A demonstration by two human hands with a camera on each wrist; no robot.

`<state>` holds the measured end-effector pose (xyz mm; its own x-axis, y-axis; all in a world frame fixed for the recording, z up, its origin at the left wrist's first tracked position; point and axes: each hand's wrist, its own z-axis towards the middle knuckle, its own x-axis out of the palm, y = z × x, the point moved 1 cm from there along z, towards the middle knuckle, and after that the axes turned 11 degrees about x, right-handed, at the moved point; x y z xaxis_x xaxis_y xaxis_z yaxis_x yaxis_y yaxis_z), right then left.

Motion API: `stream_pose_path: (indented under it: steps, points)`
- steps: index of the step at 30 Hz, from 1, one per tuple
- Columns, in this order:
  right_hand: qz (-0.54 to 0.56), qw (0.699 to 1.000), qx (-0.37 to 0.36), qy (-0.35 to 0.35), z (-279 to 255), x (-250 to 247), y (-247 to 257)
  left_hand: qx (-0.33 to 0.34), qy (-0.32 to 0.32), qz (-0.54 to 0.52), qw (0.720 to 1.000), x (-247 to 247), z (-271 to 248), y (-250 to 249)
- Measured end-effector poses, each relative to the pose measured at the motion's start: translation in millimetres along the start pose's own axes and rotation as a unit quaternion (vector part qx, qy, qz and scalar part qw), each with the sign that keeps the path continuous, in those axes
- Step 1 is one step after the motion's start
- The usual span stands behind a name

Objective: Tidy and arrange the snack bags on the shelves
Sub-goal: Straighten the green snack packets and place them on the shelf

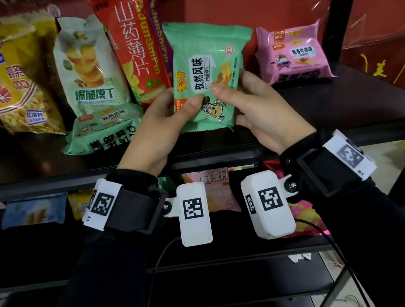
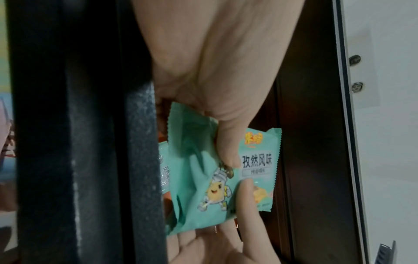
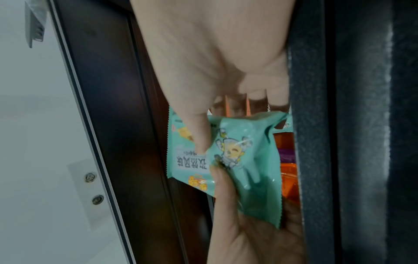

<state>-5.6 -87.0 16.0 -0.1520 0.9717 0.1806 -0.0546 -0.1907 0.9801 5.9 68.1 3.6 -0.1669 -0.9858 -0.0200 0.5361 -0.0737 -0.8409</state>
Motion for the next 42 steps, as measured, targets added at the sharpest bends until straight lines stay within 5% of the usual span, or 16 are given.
stream_pose_path:
  steps: [18, 24, 31, 42]
  points:
    - [0.000, 0.999, -0.021, -0.026, 6, 1, 3, 0.012, -0.049, -0.040, 0.998, 7, 8, -12]
    - [0.033, 0.998, -0.040, 0.029, 4, 0, 27, 0.054, -0.065, -0.049, 0.995, 17, 23, -31]
    - [0.050, 0.998, -0.047, -0.015, 7, 2, 36, 0.014, -0.080, -0.130, 0.988, 22, 29, -31]
    - [0.142, 0.989, -0.044, 0.013, 14, 3, 39, -0.007, -0.121, -0.245, 0.962, 25, 37, -35]
